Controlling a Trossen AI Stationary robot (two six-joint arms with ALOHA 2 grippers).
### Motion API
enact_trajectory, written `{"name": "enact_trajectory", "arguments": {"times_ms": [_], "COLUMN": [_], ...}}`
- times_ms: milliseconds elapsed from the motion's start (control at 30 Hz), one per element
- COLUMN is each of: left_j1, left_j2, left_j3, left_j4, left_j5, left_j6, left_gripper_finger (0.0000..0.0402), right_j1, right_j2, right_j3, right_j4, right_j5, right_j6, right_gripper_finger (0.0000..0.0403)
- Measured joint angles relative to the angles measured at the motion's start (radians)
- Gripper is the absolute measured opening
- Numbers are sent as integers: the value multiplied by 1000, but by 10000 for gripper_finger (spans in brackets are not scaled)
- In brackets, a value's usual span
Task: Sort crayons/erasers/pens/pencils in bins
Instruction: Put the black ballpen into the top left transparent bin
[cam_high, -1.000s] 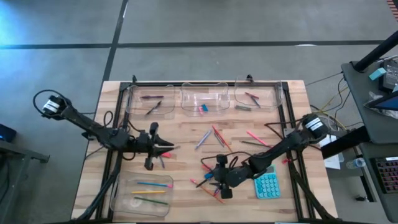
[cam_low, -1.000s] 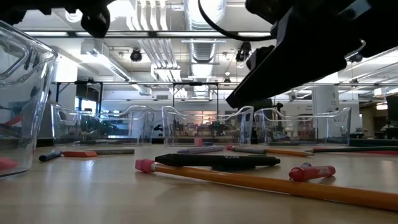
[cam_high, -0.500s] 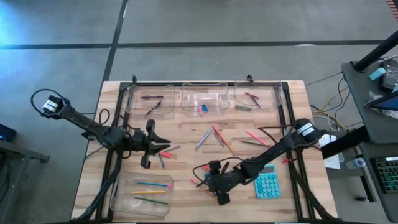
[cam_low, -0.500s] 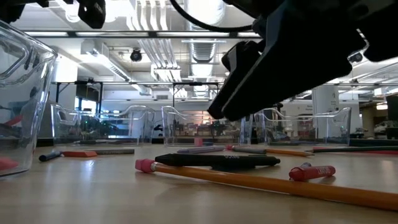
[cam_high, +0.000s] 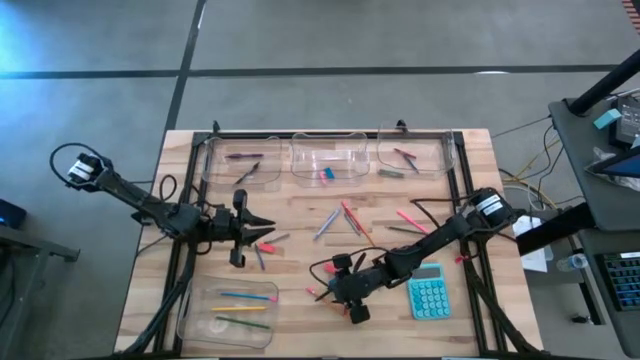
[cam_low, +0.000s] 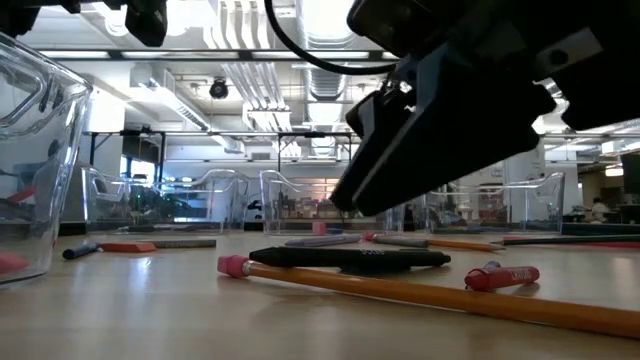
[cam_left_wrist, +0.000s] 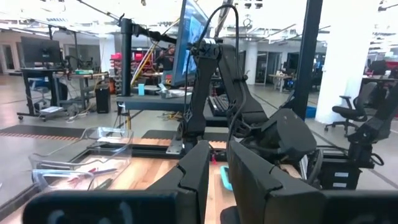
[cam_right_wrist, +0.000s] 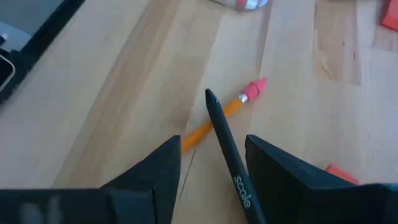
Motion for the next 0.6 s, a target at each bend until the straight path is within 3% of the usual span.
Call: {"name": "enact_trajectory", "arguments": {"times_ms": [267, 600], "left_j1": [0, 0], "left_j2": [-5, -3], "left_j3": [0, 0], "left_j4": [2, 6], "left_j5": [-1, -1], "left_j6": [0, -1], "left_gripper_finger": [47, 47], "right_j1": [-5, -7], "right_j2": [0, 24], "right_j3": [-2, -2], "right_j4": [24, 90], "right_j5": [-3, -2], "right_j6": [9, 9], "right_gripper_finger": [137, 157]}}
